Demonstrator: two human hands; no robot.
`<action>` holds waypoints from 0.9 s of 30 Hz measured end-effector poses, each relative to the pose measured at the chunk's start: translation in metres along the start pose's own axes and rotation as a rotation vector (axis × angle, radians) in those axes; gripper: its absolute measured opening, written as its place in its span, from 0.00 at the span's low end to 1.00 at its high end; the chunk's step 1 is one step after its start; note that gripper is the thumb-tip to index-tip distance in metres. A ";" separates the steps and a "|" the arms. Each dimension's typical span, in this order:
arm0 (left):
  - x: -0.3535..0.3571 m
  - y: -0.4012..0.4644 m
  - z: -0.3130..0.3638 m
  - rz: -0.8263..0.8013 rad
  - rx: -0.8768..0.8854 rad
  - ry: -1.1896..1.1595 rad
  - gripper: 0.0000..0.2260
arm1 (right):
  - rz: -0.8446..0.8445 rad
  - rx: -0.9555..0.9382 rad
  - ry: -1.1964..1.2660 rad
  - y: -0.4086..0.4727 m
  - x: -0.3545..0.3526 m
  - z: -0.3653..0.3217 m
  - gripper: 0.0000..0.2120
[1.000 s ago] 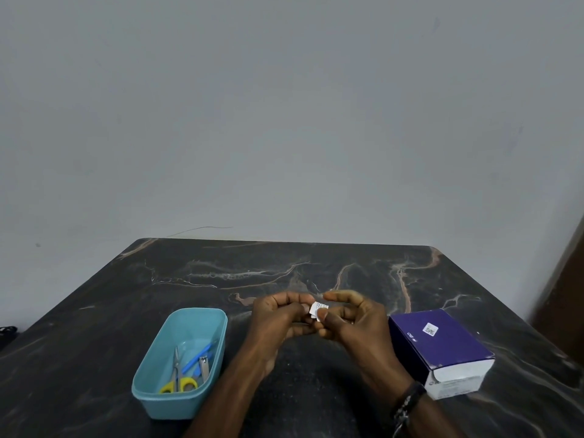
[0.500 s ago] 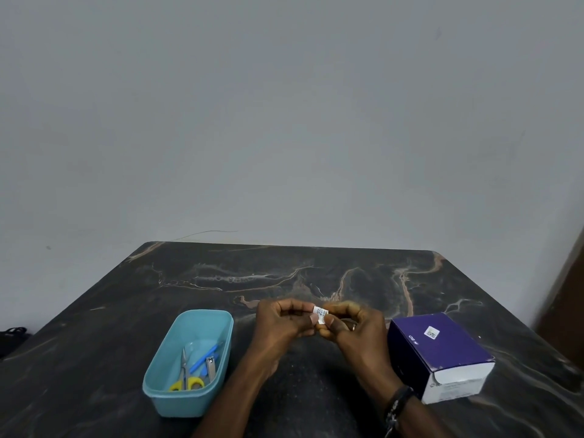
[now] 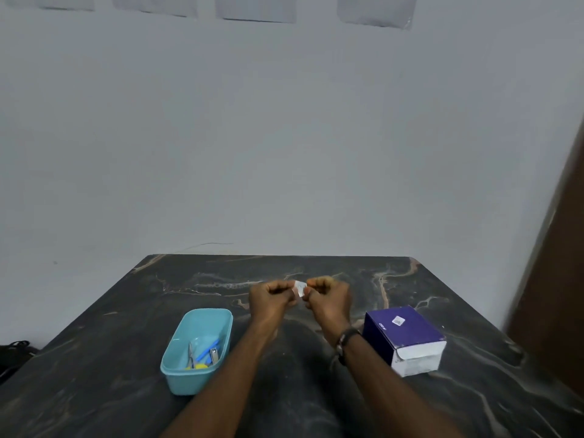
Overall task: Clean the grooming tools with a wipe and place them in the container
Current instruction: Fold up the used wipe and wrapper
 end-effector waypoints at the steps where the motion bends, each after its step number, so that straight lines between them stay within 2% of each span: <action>1: 0.002 0.001 0.007 0.009 0.023 0.010 0.07 | 0.016 -0.005 0.023 0.001 0.000 -0.007 0.08; 10: 0.004 -0.023 0.036 0.048 0.134 0.062 0.07 | 0.109 -0.044 -0.063 -0.018 -0.011 -0.033 0.13; 15: 0.019 -0.052 0.034 0.022 0.134 0.073 0.06 | 0.137 -0.071 -0.108 -0.033 -0.042 -0.029 0.09; 20: 0.075 -0.093 0.019 -0.085 0.116 0.071 0.06 | 0.260 -0.030 -0.149 -0.051 -0.116 -0.011 0.11; 27: 0.197 -0.187 -0.013 -0.359 0.061 0.044 0.06 | 0.521 0.057 -0.190 -0.103 -0.275 0.017 0.06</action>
Point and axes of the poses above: each hand's wrist, its own y-axis towards the middle knuckle, its own x-axis out of the palm, z = x × y, the point moved 5 cm from there along y, towards the middle knuckle, and after that the axes turned 12 degrees about -y, right-handed, at the moved point
